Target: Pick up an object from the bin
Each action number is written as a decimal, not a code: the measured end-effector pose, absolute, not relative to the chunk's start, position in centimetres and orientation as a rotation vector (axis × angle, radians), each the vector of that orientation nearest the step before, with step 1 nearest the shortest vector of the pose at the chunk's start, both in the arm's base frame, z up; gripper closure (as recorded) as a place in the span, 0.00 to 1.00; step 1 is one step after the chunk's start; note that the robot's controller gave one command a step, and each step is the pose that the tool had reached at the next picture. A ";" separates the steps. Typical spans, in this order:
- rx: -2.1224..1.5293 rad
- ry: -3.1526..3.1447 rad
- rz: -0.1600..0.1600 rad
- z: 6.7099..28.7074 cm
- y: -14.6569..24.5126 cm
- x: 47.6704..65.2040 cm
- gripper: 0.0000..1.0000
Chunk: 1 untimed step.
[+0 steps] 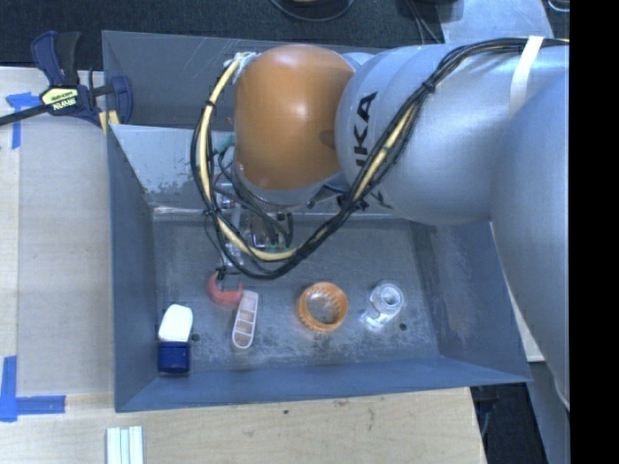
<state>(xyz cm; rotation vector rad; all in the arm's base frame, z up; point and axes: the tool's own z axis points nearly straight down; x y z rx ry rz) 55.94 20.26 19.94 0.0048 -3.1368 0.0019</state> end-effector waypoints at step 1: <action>-0.001 -3.144 -0.002 20.5 20.2 56.1 0.00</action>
Offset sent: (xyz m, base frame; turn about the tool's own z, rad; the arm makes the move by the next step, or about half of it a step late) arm -0.0158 -0.0390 -0.1294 -0.2713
